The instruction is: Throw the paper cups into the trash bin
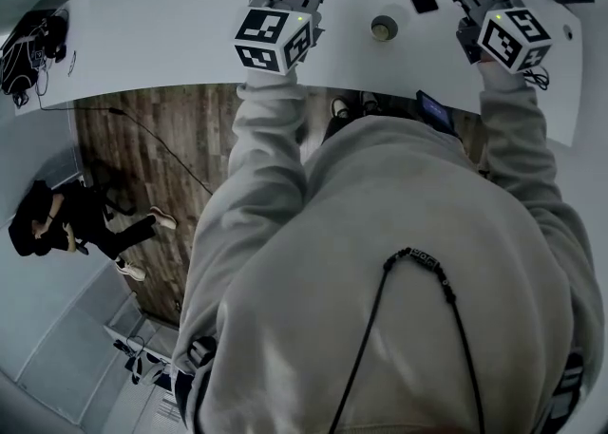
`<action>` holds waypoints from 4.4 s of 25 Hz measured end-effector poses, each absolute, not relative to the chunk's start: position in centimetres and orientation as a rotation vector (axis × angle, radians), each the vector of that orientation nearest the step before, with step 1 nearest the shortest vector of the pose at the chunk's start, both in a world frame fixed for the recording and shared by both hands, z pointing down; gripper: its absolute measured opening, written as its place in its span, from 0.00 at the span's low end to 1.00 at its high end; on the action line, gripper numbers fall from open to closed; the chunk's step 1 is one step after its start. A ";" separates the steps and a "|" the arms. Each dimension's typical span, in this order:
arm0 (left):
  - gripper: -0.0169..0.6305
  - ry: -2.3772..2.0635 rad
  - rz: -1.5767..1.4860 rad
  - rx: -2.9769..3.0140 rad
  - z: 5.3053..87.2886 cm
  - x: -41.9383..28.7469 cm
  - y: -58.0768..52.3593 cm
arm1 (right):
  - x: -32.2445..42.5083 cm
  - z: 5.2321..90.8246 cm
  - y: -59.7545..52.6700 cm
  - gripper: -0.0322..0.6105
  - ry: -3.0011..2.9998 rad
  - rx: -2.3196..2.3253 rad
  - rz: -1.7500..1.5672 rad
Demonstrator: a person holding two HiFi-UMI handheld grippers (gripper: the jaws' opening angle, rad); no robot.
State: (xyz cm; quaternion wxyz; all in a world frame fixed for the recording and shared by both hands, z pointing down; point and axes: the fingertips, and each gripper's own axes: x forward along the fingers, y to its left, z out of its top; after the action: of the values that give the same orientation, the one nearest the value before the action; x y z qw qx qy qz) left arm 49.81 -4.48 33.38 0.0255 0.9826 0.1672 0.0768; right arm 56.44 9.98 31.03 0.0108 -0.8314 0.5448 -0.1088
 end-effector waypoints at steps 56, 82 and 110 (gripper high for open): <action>0.02 0.337 0.573 2.865 44.5 46.7 -6.9 | 55.4 49.6 8.4 0.12 1.751 -2.636 -1.081; 0.02 0.520 0.033 3.149 21.3 44.7 -5.3 | 54.5 24.6 4.3 0.12 2.066 -2.668 -0.467; 0.02 -1.255 0.183 2.888 25.4 0.3 -19.8 | 19.7 29.4 -21.2 0.12 3.222 -1.352 -0.356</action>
State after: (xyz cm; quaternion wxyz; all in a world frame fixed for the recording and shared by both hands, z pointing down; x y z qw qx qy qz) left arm 0.31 -19.80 25.35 -0.0064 0.9156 -0.3979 0.0580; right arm 19.68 -21.19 29.42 -0.1843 -0.3782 0.9017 -0.0995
